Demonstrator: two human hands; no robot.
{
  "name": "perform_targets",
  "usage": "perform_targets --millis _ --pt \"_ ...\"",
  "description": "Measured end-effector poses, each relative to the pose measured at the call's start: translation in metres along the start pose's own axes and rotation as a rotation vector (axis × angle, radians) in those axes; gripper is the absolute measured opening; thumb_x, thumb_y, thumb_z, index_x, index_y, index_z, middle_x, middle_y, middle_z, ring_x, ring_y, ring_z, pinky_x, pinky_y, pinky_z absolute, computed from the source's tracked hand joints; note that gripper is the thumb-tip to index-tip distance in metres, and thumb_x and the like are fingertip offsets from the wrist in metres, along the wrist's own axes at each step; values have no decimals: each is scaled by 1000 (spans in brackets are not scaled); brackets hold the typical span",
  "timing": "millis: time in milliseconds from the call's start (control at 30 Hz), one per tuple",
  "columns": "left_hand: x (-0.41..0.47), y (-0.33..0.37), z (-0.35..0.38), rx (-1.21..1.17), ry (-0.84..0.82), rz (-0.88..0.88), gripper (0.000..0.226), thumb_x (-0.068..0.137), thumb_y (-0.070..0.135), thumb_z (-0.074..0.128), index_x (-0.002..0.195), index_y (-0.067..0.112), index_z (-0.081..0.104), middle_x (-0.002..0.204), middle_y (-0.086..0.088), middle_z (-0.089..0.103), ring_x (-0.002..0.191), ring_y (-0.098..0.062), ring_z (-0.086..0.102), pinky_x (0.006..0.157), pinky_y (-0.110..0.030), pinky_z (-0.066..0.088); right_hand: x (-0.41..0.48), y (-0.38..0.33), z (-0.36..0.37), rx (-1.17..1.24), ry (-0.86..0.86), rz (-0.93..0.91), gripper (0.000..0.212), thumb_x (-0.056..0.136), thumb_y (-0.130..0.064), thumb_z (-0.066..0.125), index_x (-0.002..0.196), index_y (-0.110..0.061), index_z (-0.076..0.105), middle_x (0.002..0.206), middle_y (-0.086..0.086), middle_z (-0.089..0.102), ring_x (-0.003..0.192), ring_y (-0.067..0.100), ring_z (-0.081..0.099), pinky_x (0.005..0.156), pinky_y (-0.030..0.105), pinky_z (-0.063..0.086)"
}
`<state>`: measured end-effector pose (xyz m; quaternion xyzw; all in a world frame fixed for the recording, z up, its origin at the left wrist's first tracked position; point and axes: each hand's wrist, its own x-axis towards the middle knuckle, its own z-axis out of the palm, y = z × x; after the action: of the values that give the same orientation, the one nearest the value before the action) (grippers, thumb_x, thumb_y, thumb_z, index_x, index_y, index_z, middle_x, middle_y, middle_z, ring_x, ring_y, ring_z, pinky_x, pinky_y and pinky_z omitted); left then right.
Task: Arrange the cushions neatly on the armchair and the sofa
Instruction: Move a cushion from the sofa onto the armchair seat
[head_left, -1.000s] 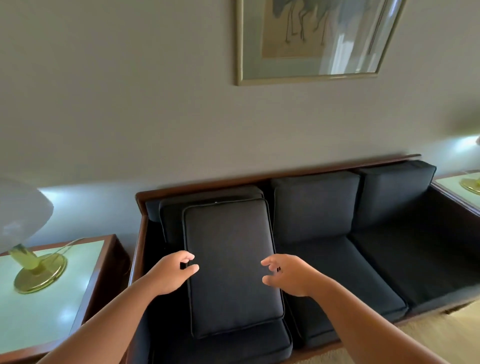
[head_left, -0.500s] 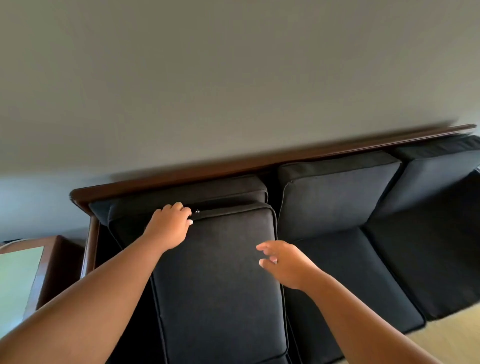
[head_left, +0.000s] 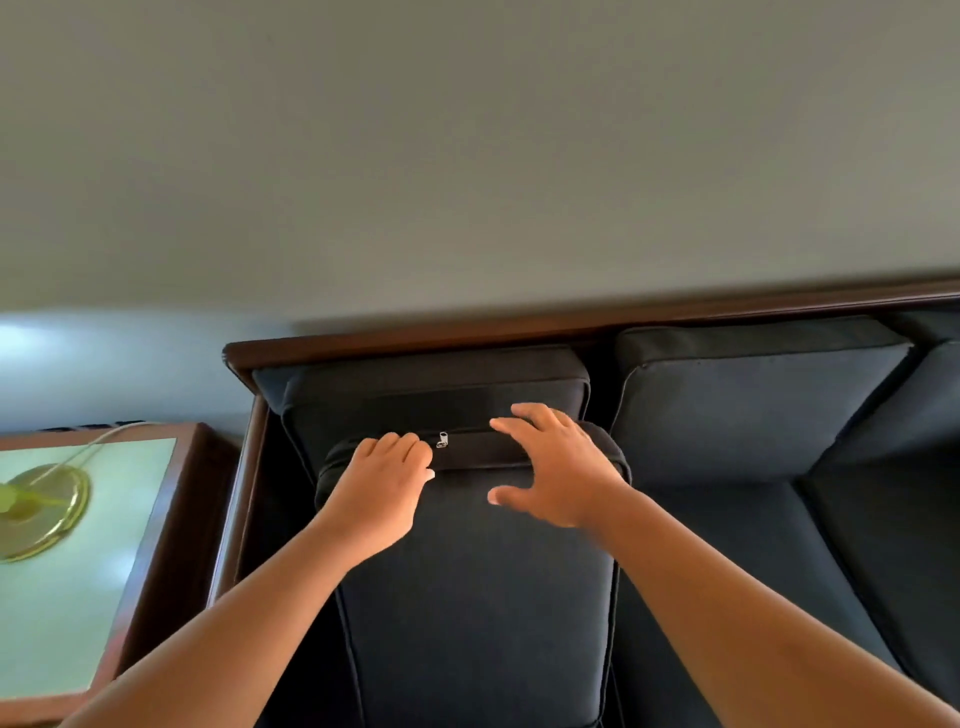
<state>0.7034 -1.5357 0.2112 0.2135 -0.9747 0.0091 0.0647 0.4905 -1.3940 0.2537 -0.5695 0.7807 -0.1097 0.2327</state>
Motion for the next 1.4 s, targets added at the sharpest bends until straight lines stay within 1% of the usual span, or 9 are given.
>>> perform_targets --millis 100,233,333,367,433,633,933,1167,1400 --pt "-55 40 -31 -14 59 -11 22 97 27 38 88 19 56 84 5 53 73 -20 52 70 -35 46 -26 -21 1 -118 -193 -32 126 65 -78 75 162 -34 7 168 3 11 156 27 4 126 50 8" --pt "-131 80 -64 -120 66 -101 22 97 43 45 100 23 54 103 8 51 90 -18 57 87 -32 42 -84 -49 21 -237 -253 -81 141 52 -88 71 160 -33 0 155 3 34 145 30 30 123 55 16" --pt "-172 92 -93 -233 -98 -418 98 72 81 60 148 26 33 155 3 29 142 -19 35 116 -40 27 -141 -55 33 -226 -169 -122 137 49 -86 73 158 -33 10 145 -2 38 138 27 36 120 51 22" --pt "-178 91 -101 -238 -219 -490 125 60 88 63 158 29 12 164 4 11 150 -17 18 121 -43 17 -156 -54 37 -220 -143 -133 135 49 -85 74 157 -33 11 143 -3 38 137 26 36 120 50 23" --pt "-185 103 -116 -169 -426 -477 144 51 90 67 159 33 -10 168 8 -2 154 -17 1 123 -42 4 -184 -49 43 -221 -111 -172 135 50 -81 77 157 -34 9 143 -5 38 137 24 36 120 48 23" --pt "-210 165 -131 50 -443 -342 123 55 81 74 152 24 23 147 4 39 135 -22 40 119 -41 27 -241 -26 40 -295 -160 -320 143 50 -72 81 159 -40 -6 145 -10 38 135 20 38 117 41 30" --pt "-297 219 -126 1 -339 -506 111 61 76 74 148 20 33 137 1 51 123 -23 48 110 -40 40 -271 -55 50 -454 -161 -459 105 49 -60 73 142 -44 26 118 -16 48 110 16 51 98 39 41" --pt "-442 268 -124 -67 -166 -756 98 58 75 72 136 25 40 126 8 53 111 -17 50 101 -35 45 -334 -143 77 -548 -157 -729 105 47 -77 25 145 -41 32 121 -14 49 115 17 50 104 39 35" --pt "-624 317 -181 -120 -192 -1014 99 63 77 66 143 28 34 134 11 50 120 -16 47 108 -38 40 -403 -260 165 -538 -306 -991 96 55 -60 68 141 -49 28 123 -22 49 115 9 48 101 34 37"
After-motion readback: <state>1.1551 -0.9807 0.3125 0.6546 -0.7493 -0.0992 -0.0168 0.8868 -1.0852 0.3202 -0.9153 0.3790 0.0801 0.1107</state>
